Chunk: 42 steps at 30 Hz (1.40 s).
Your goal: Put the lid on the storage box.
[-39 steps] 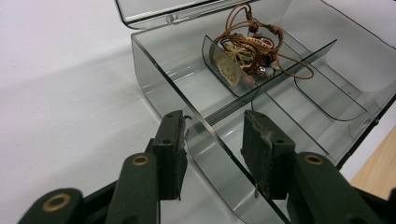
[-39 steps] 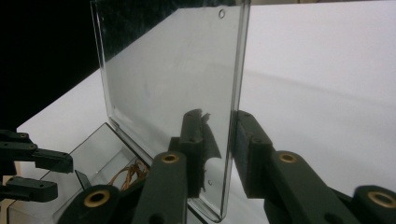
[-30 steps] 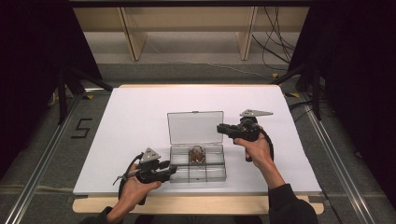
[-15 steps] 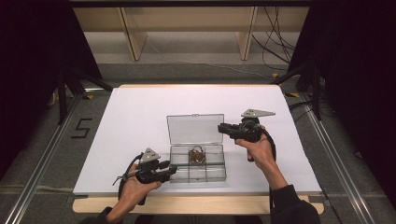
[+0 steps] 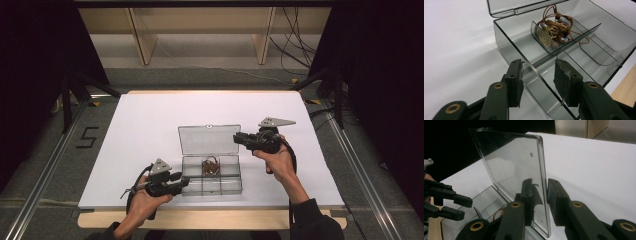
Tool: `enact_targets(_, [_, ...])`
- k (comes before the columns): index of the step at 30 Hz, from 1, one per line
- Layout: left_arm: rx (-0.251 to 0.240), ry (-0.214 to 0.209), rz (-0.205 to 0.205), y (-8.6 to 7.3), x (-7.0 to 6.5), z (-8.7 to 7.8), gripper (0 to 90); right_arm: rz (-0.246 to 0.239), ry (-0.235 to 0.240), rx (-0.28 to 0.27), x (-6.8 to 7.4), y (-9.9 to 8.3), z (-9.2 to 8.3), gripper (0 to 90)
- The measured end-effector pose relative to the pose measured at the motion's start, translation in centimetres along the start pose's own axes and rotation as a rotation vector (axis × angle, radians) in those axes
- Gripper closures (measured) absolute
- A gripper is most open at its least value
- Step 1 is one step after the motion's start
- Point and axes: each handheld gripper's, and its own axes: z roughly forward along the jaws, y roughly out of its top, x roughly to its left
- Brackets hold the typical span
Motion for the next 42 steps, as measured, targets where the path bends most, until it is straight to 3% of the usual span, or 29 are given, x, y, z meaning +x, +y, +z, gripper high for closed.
enact_targets(5, [0.000, -0.001, 0.000, 0.0, 0.0, 0.0, 57.7, 0.005, 0.002, 0.003, 0.2, 0.0, -0.1, 75.4])
enact_targets(8, [-0.001, -0.001, -0.005, -0.1, 0.0, 0.0, 57.8, -0.047, -0.007, -0.011, 0.1, 0.0, -0.1, 75.0])
enact_targets(10, [0.000, -0.001, 0.001, 0.0, 0.0, 0.0, 57.7, 0.003, 0.002, 0.003, 0.5, 0.0, -0.2, 74.8])
enact_targets(13, [-0.012, -0.009, -0.010, 0.0, 0.0, 0.0, 57.8, -0.049, -0.003, -0.010, 0.3, 0.1, -0.3, 74.3])
enact_targets(16, [-0.001, -0.020, -0.010, 0.0, 0.1, -0.3, 56.9, -0.042, 0.011, -0.011, 0.5, 0.1, -0.4, 73.9])
enact_targets(17, [-0.005, -0.030, -0.012, 0.1, 0.2, -0.4, 56.3, -0.025, 0.011, -0.008, 0.7, 0.1, -0.5, 73.8])
enact_targets(18, [0.005, -0.030, 0.004, 0.1, 0.4, -0.7, 56.2, -0.052, 0.003, -0.011, 0.7, 0.1, -0.5, 73.6])
enact_targets(19, [-0.019, -0.033, -0.018, 0.1, 0.5, -0.9, 56.2, -0.069, 0.008, -0.014, 0.6, 0.1, -0.5, 73.6])
enact_targets(20, [-0.017, -0.035, -0.021, 0.1, 0.6, -1.1, 56.0, -0.027, 0.007, 0.000, 1.0, 0.0, -0.7, 73.5])
enact_targets(24, [-0.027, -0.052, -0.030, 0.0, 1.0, -1.9, 56.0, -0.069, 0.012, -0.009, 1.1, 0.0, -0.9, 73.0])
enact_targets(32, [-0.049, -0.088, -0.020, -0.7, 0.3, -3.1, 53.9, -0.105, 0.010, -0.008, 1.3, 0.1, -1.2, 73.1])
enact_targets(36, [-0.054, -0.098, -0.030, -1.1, 0.0, -3.6, 51.2, -0.093, 0.013, -0.005, 1.5, 0.1, -1.4, 73.1])
enact_targets(37, [-0.054, -0.100, -0.026, -1.3, -0.1, -3.7, 50.6, -0.110, -0.006, 0.000, 1.6, 0.1, -1.5, 73.0])
enact_targets(38, [-0.044, -0.090, -0.025, -1.5, -0.2, -3.8, 49.9, -0.100, 0.001, 0.000, 1.7, 0.0, -1.5, 73.1])
enact_targets(40, [-0.031, -0.097, 0.014, -1.7, -0.1, -4.2, 47.7, -0.078, -0.005, 0.003, 2.0, 0.0, -1.6, 73.0])
enact_targets(42, [-0.034, -0.098, 0.014, -2.0, -0.4, -4.2, 46.6, -0.090, 0.002, -0.005, 2.0, -0.1, -1.6, 72.8])
